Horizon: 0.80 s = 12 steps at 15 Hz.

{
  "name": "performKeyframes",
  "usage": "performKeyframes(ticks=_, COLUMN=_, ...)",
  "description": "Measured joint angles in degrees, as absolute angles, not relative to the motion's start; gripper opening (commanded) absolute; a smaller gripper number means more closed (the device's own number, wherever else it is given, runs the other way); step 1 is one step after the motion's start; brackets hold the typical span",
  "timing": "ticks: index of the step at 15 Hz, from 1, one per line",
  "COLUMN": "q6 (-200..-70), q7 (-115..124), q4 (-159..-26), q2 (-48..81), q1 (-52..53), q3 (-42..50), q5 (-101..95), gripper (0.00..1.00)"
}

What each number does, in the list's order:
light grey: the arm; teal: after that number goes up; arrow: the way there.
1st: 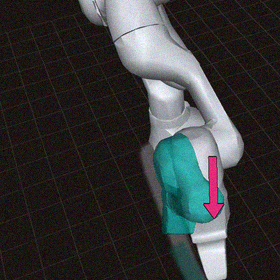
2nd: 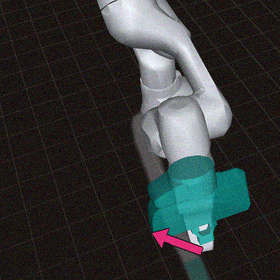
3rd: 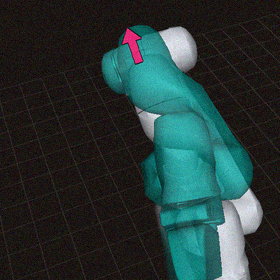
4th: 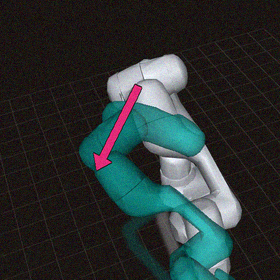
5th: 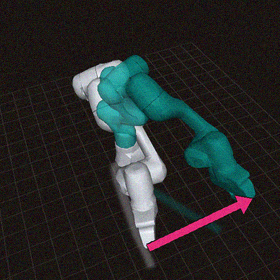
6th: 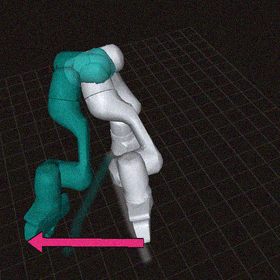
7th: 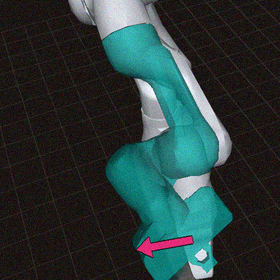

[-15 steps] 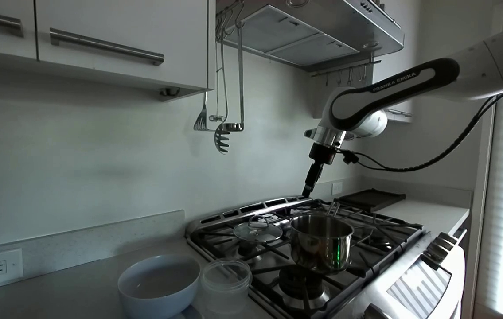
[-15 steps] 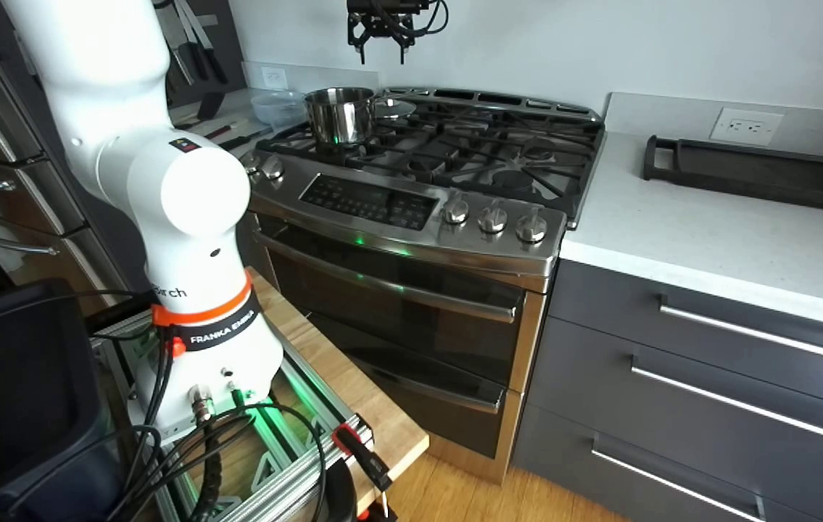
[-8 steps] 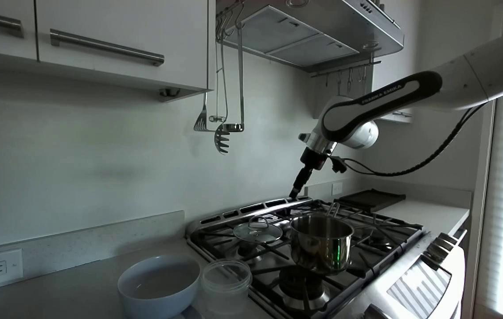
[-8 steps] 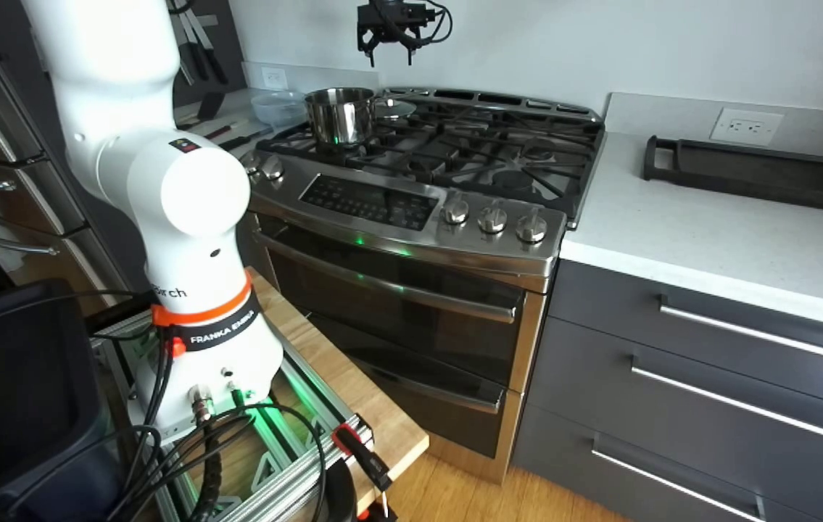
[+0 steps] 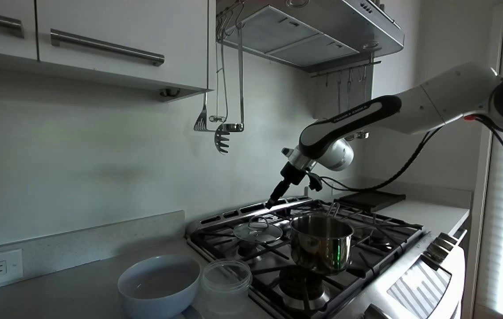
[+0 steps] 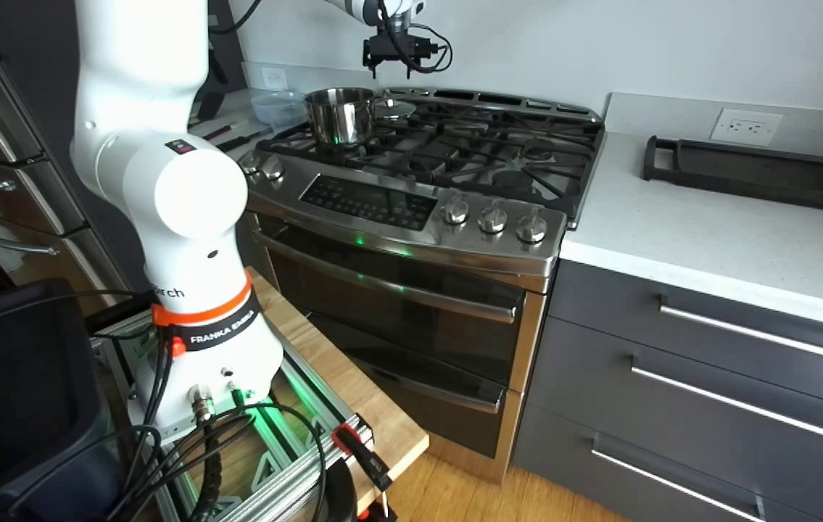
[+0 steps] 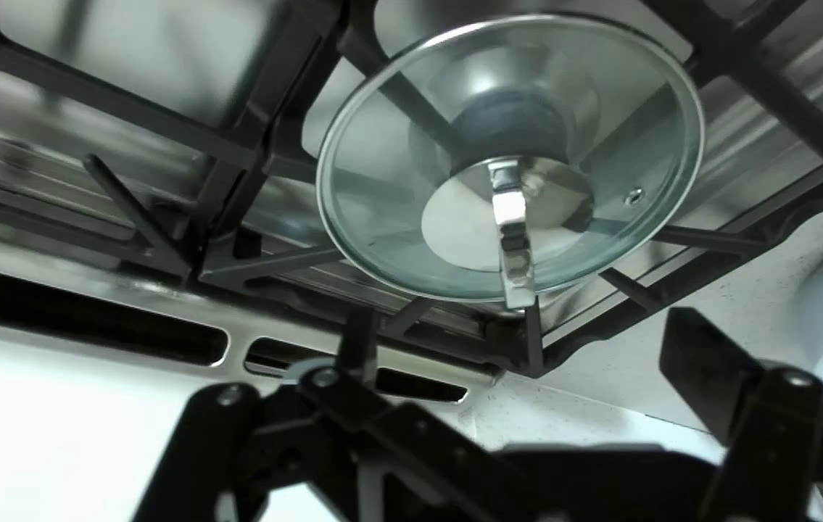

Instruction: Put the lid on the pot

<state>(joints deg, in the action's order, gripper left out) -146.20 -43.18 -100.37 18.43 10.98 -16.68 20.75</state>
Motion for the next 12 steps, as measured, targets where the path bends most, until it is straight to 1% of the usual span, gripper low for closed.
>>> performKeyframes(ticks=6, q6=-146.0, q7=-43.9, q4=-94.9, q2=25.3, q1=9.3, q3=-20.8, q5=20.8, gripper=1.0)
performKeyframes(ticks=7, q6=-145.9, q7=-44.1, q4=-94.3, q2=26.1, q1=9.0, q3=-21.3, q5=20.8, gripper=0.98)
performKeyframes(ticks=9, q6=-145.6, q7=-44.3, q4=-93.6, q2=27.2, q1=8.6, q3=-22.1, q5=20.8, gripper=0.88)
performKeyframes(ticks=11, q6=-144.6, q7=-44.3, q4=-93.1, q2=27.8, q1=8.3, q3=-22.2, q5=20.7, gripper=0.62)
performKeyframes(ticks=12, q6=-144.4, q7=-44.3, q4=-93.0, q2=28.0, q1=8.2, q3=-22.2, q5=20.7, gripper=0.53)
